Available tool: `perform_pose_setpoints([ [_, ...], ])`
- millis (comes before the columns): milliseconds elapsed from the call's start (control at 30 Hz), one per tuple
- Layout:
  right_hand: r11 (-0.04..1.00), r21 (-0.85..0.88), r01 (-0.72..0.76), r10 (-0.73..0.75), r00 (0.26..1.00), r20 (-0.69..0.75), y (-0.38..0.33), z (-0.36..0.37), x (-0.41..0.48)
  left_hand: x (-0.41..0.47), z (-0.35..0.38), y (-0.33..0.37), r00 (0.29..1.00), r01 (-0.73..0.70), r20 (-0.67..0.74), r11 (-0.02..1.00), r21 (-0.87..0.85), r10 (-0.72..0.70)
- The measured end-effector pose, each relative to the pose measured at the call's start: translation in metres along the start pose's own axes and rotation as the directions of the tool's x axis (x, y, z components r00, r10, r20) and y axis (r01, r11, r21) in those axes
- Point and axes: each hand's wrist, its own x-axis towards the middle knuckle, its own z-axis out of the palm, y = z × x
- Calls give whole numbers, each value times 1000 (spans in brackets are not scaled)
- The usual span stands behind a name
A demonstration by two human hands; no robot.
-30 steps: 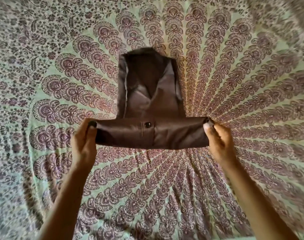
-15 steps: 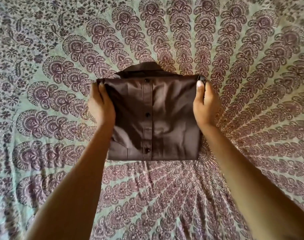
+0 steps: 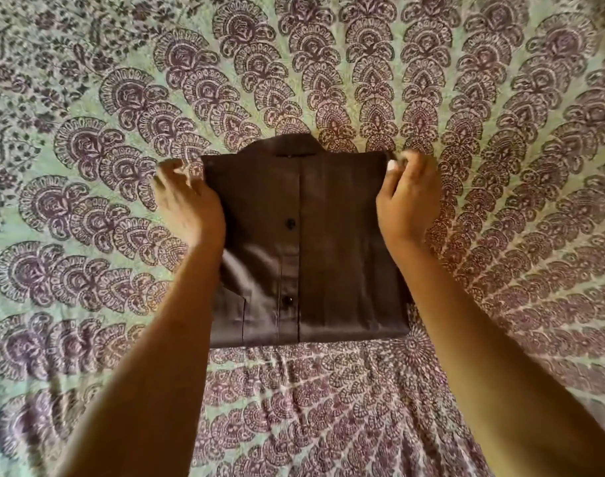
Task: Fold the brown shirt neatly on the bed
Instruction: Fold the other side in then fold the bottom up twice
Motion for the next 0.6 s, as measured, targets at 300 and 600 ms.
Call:
perform_pose_setpoints([
  [300, 917, 24, 397, -375, 844, 382, -14, 12, -49, -58, 21, 1, 743, -577, 514, 800, 166, 429],
  [600, 916, -5, 402, -351, 805, 478, -14, 1, -43, -34, 3, -23, 892, -156, 452, 932, 327, -10],
])
